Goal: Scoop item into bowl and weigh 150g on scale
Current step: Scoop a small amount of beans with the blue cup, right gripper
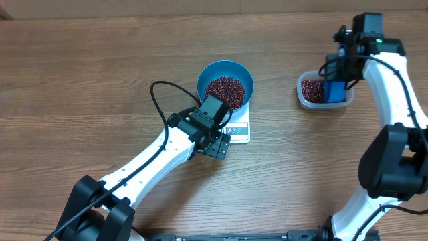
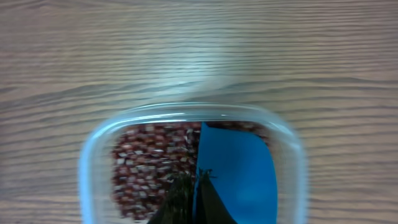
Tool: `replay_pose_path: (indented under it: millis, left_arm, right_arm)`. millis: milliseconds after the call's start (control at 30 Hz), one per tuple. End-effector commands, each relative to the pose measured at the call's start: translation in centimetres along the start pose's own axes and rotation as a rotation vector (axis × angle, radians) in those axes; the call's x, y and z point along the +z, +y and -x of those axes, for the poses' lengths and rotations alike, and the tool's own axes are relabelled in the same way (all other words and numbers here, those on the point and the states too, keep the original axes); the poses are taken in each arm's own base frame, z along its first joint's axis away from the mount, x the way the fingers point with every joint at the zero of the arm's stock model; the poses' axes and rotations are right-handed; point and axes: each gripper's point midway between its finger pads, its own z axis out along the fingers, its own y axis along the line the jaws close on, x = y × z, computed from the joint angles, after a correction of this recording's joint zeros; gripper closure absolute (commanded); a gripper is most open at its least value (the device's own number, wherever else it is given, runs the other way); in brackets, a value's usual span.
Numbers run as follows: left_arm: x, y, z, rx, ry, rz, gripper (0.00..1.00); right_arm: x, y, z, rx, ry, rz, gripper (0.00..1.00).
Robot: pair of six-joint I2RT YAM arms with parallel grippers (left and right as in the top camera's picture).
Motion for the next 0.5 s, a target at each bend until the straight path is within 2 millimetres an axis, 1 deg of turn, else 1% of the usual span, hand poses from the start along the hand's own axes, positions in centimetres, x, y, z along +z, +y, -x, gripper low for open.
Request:
replay_pose_path:
  millis: [0,100,200,300,400,467]
  left_arm:
    - [0.3,0.6,-0.2,0.009,0.006,0.018,0.00]
    - [0.3,0.6,-0.2,0.009,0.006,0.018,0.00]
    - [0.3,0.6,-0.2,0.010,0.006,0.018,0.00]
    - [0.3,0.6,-0.2,0.010,0.006,0.018,0.01]
    - [0.3,0.6,-0.2,0.010,0.006,0.018,0.00]
    - [0.3,0.6,-0.2,0.009,0.006,0.018,0.00]
  right_arm:
    - [0.1,3.1,-0.4,-0.025,0.004,0.083,0.96]
    - [0.1,3.9,-0.3,0.025,0.007,0.089,0.96]
    - [0.1,3.9,-0.5,0.084,0.015,0.089,0.96]
    - [0.0,3.4,-0.7,0.123,0.025,0.096,0.96]
    - [-0.5,3.2,-0.5,0.153,0.024,0.154,0.96]
    - [-1.2,3.1,-0.1,0.179,0.017,0.216,0.96]
